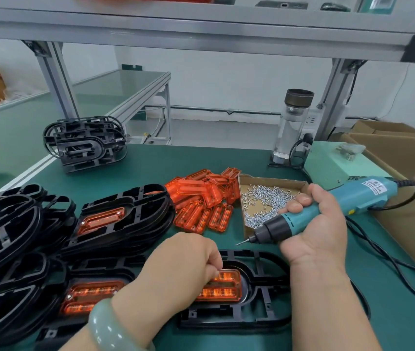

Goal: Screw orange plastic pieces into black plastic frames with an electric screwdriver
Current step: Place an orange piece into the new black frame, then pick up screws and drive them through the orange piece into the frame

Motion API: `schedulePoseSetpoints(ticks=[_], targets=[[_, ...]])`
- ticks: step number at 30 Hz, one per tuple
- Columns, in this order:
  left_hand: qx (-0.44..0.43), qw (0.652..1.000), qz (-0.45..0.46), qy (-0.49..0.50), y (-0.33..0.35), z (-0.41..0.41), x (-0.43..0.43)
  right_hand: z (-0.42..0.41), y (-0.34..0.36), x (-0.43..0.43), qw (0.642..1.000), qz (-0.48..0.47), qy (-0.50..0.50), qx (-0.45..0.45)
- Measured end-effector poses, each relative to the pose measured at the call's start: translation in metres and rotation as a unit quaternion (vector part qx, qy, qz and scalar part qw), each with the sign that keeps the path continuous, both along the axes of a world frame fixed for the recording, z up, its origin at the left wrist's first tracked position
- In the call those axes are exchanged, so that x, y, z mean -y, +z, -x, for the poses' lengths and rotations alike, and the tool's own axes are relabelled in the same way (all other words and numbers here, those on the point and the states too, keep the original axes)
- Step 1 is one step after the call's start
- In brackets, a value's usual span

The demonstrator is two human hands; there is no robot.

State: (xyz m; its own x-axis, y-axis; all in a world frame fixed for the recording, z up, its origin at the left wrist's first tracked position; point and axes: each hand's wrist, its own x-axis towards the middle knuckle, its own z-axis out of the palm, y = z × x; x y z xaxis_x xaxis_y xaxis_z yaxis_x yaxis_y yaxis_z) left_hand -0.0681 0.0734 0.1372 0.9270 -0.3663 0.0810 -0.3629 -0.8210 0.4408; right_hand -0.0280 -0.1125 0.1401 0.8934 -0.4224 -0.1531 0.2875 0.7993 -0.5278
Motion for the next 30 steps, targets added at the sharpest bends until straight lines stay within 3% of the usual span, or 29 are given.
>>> schedulePoseSetpoints(ticks=[7, 15, 21, 26, 30], targets=[[0.040, 0.996, -0.080, 0.000, -0.016, -0.004, 0.002, -0.001, -0.001, -0.001, 1.000, 0.002, 0.000, -0.004], [0.065, 0.992, -0.105, -0.007, -0.016, 0.002, -0.001, 0.000, 0.000, -0.001, 1.000, 0.003, 0.001, -0.002], [0.045, 0.978, -0.201, -0.041, -0.004, 0.006, 0.001, 0.001, 0.001, -0.002, 1.000, 0.006, -0.002, -0.004], [0.016, 0.983, -0.177, -0.044, -0.005, 0.007, 0.001, 0.002, 0.002, -0.002, 1.000, 0.020, -0.004, -0.004], [0.047, 0.997, -0.064, -0.009, 0.002, 0.003, 0.002, 0.002, 0.003, 0.005, 0.999, 0.037, -0.023, -0.011]])
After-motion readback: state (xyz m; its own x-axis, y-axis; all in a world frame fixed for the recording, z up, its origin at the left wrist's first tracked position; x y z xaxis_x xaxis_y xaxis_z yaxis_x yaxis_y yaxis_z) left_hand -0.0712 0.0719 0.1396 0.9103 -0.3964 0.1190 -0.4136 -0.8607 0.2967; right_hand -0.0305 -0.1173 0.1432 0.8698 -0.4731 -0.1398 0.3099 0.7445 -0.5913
